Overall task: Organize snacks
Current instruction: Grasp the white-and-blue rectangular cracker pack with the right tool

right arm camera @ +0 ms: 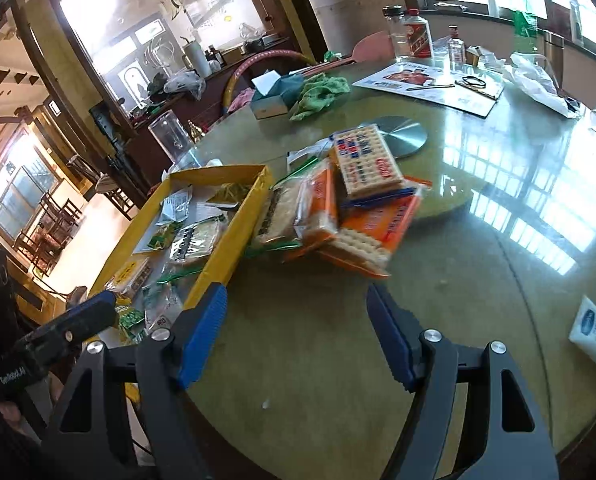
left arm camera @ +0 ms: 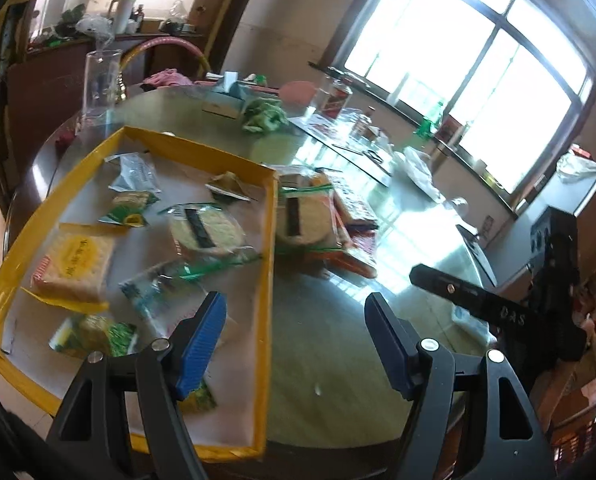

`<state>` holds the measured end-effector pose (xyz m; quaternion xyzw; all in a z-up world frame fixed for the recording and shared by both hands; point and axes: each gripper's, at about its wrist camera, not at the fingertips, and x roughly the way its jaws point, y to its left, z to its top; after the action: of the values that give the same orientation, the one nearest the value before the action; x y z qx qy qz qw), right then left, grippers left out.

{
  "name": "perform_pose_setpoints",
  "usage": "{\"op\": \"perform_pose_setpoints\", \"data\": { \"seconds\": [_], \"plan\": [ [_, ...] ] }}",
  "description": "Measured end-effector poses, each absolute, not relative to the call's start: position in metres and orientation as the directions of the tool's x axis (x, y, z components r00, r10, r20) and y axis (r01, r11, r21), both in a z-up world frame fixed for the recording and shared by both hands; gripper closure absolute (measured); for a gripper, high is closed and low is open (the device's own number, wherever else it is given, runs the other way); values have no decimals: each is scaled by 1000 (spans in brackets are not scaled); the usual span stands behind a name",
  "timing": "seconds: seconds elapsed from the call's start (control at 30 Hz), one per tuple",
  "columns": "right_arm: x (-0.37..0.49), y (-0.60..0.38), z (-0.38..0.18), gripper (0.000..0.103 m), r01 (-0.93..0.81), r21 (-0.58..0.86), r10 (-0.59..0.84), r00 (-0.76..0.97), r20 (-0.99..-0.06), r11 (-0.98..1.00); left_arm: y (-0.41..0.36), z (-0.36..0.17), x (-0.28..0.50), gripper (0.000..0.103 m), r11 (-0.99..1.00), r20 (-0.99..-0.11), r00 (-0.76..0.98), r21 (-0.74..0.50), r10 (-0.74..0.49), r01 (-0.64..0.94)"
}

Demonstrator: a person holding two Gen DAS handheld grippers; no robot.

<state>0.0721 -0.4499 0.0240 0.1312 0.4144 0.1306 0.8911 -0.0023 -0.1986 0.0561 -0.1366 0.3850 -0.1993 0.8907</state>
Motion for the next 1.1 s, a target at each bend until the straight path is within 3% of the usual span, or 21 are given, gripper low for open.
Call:
{"op": "perform_pose_setpoints", "data": {
  "seconds": [0.23,0.8,0.93,1.03,1.07,1.1],
  "plan": [
    [93,-464,23,26,-107,316,314,602,-734,943,-205,57,-17,28,878,-622,625,-399,-472,266],
    [233,-462,0,25,-58,138,148,532,-833,989,-202,47,-13,28,853,-604,608,-430,-515,295],
    [256,-465,-16,26,-44,169,168,500,-849,985,-206,44,-9,28,854,-615,596,-425,-516,301],
    [260,-464,-27,36,-42,157,158,487,-859,987,-209,42,-6,28,853,-622,587,-424,-519,305],
    [259,-463,-29,44,-59,172,179,481,-858,983,-210,42,-6,28,855,-625,586,-420,-516,305],
    [257,-463,-29,45,-61,167,176,485,-856,984,-212,41,-6,28,857,-628,586,-416,-513,304]
  ]
}}
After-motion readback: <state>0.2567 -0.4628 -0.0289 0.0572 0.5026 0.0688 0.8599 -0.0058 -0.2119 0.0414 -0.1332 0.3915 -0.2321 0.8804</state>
